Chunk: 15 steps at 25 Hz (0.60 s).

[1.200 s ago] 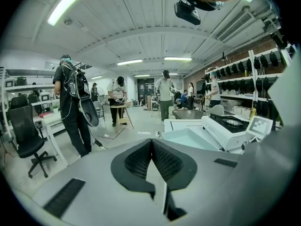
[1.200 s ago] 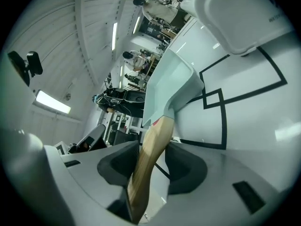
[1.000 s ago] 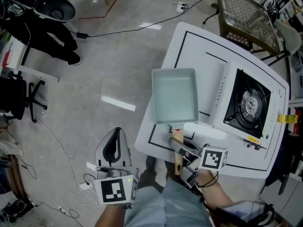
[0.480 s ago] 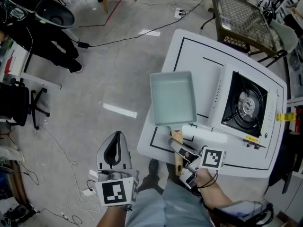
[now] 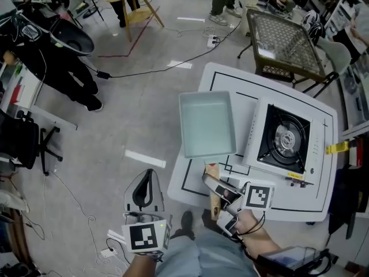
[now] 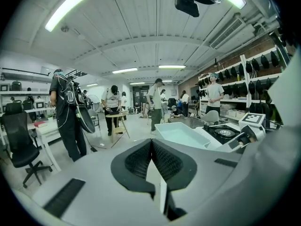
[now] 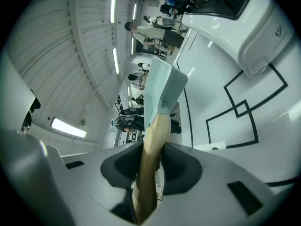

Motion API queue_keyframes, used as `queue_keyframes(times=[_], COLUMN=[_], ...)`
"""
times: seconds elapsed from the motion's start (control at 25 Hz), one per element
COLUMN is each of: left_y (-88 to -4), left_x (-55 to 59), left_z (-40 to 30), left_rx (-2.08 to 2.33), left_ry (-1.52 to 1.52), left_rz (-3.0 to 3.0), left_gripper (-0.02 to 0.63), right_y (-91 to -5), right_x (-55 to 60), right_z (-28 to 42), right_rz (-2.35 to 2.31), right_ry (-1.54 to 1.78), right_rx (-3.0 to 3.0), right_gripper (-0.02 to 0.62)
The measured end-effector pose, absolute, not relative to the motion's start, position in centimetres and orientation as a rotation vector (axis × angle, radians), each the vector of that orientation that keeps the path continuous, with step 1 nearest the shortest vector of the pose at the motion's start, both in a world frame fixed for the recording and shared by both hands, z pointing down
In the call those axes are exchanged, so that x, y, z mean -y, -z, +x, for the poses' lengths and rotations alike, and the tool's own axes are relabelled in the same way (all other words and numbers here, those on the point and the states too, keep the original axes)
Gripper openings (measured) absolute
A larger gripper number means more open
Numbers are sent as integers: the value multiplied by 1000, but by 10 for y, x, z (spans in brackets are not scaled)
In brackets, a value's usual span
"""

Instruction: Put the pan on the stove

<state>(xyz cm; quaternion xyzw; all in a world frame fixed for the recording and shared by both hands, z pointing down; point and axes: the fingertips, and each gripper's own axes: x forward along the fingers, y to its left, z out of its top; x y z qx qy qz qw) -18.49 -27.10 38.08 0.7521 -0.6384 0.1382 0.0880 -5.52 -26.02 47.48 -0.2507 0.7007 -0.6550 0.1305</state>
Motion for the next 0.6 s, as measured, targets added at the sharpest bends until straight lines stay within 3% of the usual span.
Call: queue_keyframes(times=[0.6], left_y=[-335], left_x=[237], left_z=[-135], left_rx=[1776], left_ry=[-370], left_rz=[2428], left_gripper=[18], right_y=[-422], right_x=[232], right_z=[-9], right_rz=[-840], right_ry=[1777], right_rx=[-2015], right_gripper=[133])
